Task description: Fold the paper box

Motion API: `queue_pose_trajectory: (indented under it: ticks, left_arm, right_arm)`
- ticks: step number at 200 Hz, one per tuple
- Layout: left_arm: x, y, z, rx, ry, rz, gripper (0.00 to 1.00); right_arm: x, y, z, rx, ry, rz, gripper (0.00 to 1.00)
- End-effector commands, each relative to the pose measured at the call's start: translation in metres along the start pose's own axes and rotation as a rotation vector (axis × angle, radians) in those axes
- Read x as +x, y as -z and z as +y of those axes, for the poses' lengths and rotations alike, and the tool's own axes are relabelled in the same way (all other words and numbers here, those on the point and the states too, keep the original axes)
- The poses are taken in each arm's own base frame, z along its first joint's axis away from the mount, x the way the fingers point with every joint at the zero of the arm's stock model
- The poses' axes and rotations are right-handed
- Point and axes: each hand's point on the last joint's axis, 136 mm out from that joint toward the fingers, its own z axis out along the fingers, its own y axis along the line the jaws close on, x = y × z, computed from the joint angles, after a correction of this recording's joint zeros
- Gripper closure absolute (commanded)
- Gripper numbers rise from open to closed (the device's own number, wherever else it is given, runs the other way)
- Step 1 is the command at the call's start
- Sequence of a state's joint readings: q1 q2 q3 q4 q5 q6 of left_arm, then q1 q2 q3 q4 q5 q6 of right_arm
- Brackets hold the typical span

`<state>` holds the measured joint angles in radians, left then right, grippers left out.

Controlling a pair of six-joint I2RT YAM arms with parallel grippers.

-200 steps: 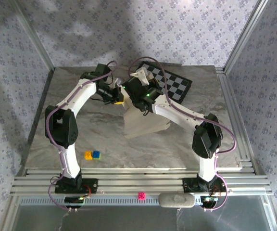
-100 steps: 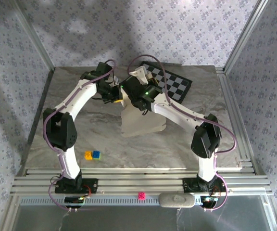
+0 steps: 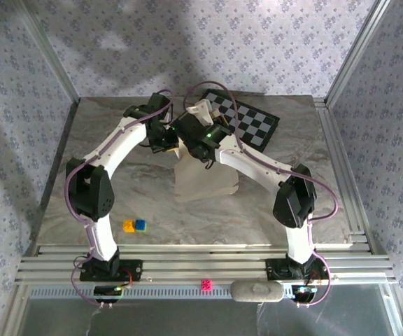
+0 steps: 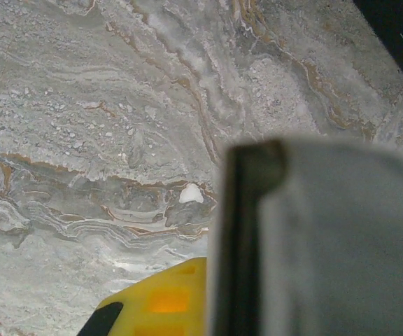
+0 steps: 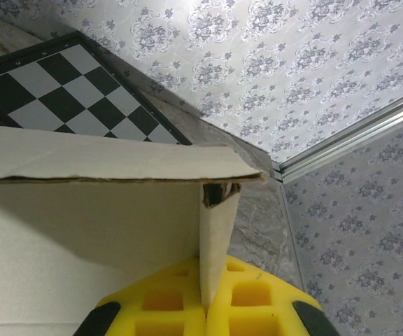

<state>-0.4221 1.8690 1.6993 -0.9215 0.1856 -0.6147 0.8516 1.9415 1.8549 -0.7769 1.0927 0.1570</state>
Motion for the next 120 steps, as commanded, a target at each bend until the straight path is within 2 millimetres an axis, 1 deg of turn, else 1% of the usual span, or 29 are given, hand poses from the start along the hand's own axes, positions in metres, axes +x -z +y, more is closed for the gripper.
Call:
queue_pose_trajectory:
  ticks: [1, 13, 24, 38, 44, 51, 58, 94, 110, 120]
  left_arm:
    - [-0.005, 0.016, 0.017, -0.079, 0.016, -0.030, 1.00]
    - [-0.005, 0.016, 0.014, -0.062, 0.003, -0.019, 1.00]
    - [-0.004, 0.016, 0.012, -0.053, -0.017, -0.006, 1.00]
    - [-0.002, 0.016, 0.011, -0.053, -0.041, 0.012, 1.00]
    - [-0.001, 0.016, 0.011, -0.052, -0.050, 0.021, 1.00]
    - [-0.001, 0.016, 0.011, -0.055, -0.059, 0.032, 1.00]
    - [0.000, 0.017, 0.013, -0.063, -0.062, 0.040, 1.00]
    - [-0.002, 0.020, 0.022, -0.100, -0.072, 0.051, 1.00]
    - [-0.003, 0.019, 0.022, -0.104, -0.077, 0.061, 1.00]
    - [-0.003, 0.019, 0.022, -0.104, -0.078, 0.066, 1.00]
  right_arm:
    - [0.000, 0.003, -0.016, 0.006, 0.014, 0.020, 1.00]
    - [0.001, 0.005, -0.008, -0.076, 0.012, 0.030, 1.00]
    - [0.001, 0.005, -0.005, -0.131, 0.000, 0.036, 1.00]
    - [-0.001, 0.007, 0.002, -0.242, -0.017, 0.040, 1.00]
    - [-0.001, 0.008, 0.003, -0.271, -0.028, 0.042, 0.94]
    - [-0.002, 0.009, 0.004, -0.308, -0.037, 0.045, 0.82]
    - [-0.002, 0.008, 0.003, -0.334, -0.047, 0.049, 0.76]
    - [-0.011, 0.011, -0.015, -0.384, -0.119, 0.041, 0.51]
    - [-0.017, 0.015, -0.024, -0.405, -0.158, 0.028, 0.44]
    - [-0.021, 0.016, -0.031, -0.417, -0.187, 0.018, 0.42]
